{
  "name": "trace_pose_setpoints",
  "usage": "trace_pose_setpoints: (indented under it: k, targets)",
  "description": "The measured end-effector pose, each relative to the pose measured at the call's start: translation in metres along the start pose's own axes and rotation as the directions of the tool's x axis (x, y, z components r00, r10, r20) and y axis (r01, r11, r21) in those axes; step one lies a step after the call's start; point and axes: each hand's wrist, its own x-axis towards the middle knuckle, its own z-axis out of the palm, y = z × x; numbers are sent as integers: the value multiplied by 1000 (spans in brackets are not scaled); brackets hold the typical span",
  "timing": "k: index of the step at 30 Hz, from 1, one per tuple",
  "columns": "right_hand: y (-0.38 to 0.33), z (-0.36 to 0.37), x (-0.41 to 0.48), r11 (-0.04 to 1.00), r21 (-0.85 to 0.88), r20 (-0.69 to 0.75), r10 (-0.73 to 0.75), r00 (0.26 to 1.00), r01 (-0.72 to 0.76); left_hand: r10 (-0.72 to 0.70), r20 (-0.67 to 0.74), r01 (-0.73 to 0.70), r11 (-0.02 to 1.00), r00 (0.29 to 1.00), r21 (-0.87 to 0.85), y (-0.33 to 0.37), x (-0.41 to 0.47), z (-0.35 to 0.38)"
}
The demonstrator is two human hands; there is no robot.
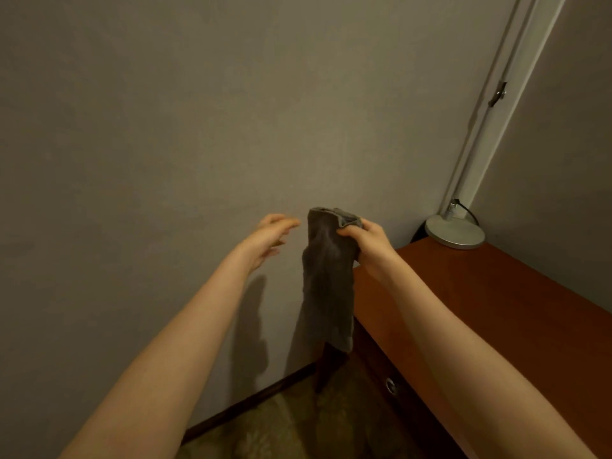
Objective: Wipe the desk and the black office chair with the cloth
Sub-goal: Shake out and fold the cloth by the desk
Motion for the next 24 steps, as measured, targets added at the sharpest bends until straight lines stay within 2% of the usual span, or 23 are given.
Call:
trace_pose_setpoints:
  k: [4,7,8,11,14,18,20,22,24]
  targets:
    - [-17,-5,-4,987,155,-5,43,999,-41,-145,199,155,987,969,-34,-34,4,5]
    - [-24,-9,-10,967,239,28,78,997,-82,-171,288,174,985,942,15,-49,-3,24]
    - [-26,-11,-13,954,291,35,66,997,-73,-175,320,177,984,931,24,-54,-6,30]
    - [-33,-16,-20,873,487,57,13,998,-39,-153,401,213,971,903,-110,-65,-16,40]
    - [-39,-24,-28,816,578,65,-21,998,-20,-82,444,174,970,892,-171,-68,-24,44]
    - [-47,-38,-35,777,629,56,-43,998,-2,40,464,91,962,885,-257,-56,-26,45]
    - [-51,-48,-36,775,632,25,-22,999,1,84,510,46,970,856,-238,-44,-28,45]
    - [-54,-60,-34,809,587,-53,50,997,-10,107,557,11,979,824,-205,-31,-33,49]
    - [-50,-73,-29,890,451,-144,145,979,-66,161,557,-24,969,814,-245,-20,-35,56]
